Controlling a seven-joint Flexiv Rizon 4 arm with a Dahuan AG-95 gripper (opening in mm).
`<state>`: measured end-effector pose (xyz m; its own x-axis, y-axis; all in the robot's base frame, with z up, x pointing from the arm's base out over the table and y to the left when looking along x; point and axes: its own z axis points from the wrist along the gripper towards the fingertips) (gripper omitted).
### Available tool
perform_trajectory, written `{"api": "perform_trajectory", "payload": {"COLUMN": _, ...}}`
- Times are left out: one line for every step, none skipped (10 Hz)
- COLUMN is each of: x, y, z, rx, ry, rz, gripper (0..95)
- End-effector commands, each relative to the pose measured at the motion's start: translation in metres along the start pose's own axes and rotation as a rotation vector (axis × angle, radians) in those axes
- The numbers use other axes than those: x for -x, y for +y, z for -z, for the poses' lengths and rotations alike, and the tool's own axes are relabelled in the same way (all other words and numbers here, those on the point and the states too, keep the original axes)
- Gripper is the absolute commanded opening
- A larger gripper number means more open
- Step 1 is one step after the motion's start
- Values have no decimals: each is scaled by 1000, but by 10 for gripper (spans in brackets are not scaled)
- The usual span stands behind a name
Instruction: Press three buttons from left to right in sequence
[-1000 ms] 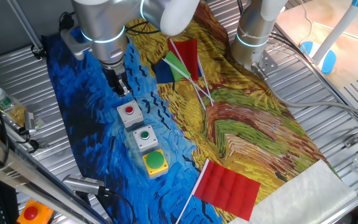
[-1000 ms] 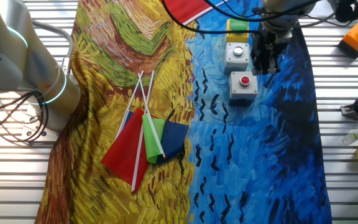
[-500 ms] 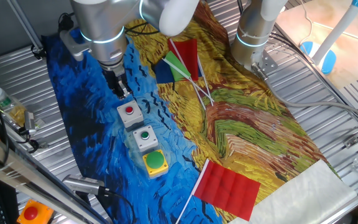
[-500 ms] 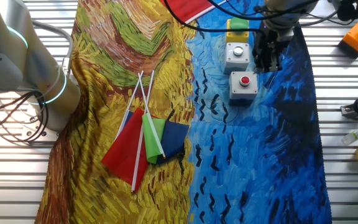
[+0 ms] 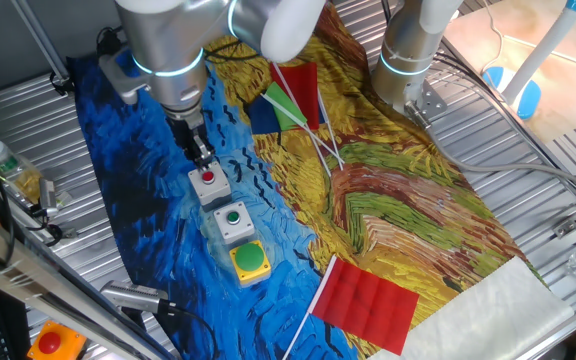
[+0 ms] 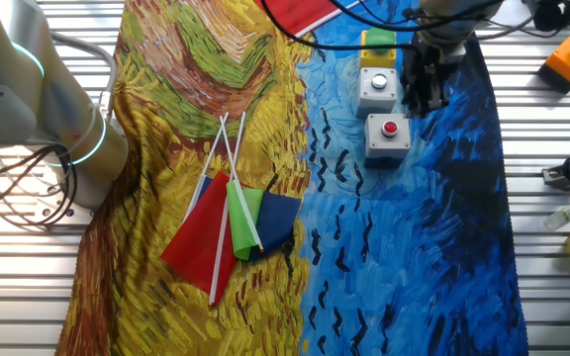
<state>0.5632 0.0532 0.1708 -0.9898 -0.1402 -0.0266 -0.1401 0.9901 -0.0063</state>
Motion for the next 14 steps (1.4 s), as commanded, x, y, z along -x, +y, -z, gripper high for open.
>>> {"api": "perform_trajectory", "payload": {"x": 1, "y": 7, "z": -2, "rx": 1, "ry": -2, "rz": -10, "gripper": 380}}
{"api": "perform_trajectory", "payload": {"x": 1, "y": 11, "z": -3, "rx": 1, "ry": -2, "rz": -12, "gripper": 380}}
{"api": "perform_trajectory", "payload": {"x": 0, "y": 16, "z": -5, "rx": 2, "ry": -2, "rz": -16, "gripper": 380}}
{"api": "perform_trajectory", "payload": {"x": 0, "y": 19, "z": -6, "rx": 3, "ry": -2, "rz": -18, "gripper": 380}}
{"api": "perform_trajectory", "payload": {"x": -1, "y": 20, "z": -7, "rx": 4, "ry": -1, "rz": -22, "gripper": 380}}
{"api": "perform_trajectory", "payload": {"x": -2, "y": 21, "z": -9, "rx": 6, "ry": -2, "rz": -22, "gripper": 380}}
{"api": "perform_trajectory", "payload": {"x": -3, "y": 21, "z": -10, "rx": 8, "ry": -4, "rz": -23, "gripper": 380}}
{"api": "perform_trajectory", "payload": {"x": -5, "y": 22, "z": -12, "rx": 11, "ry": -5, "rz": -26, "gripper": 380}}
{"api": "perform_trajectory", "payload": {"x": -5, "y": 22, "z": -13, "rx": 17, "ry": -5, "rz": -29, "gripper": 380}}
{"api": "perform_trajectory", "payload": {"x": -6, "y": 23, "z": -15, "rx": 17, "ry": -5, "rz": -30, "gripper": 380}}
{"api": "perform_trajectory", "payload": {"x": -6, "y": 23, "z": -16, "rx": 18, "ry": -5, "rz": -35, "gripper": 380}}
{"api": "perform_trajectory", "payload": {"x": -6, "y": 24, "z": -16, "rx": 19, "ry": -1, "rz": -35, "gripper": 380}}
{"api": "perform_trajectory", "payload": {"x": -6, "y": 24, "z": -17, "rx": 19, "ry": 1, "rz": -35, "gripper": 380}}
{"api": "perform_trajectory", "payload": {"x": -6, "y": 24, "z": -17, "rx": 19, "ry": 1, "rz": -34, "gripper": 380}}
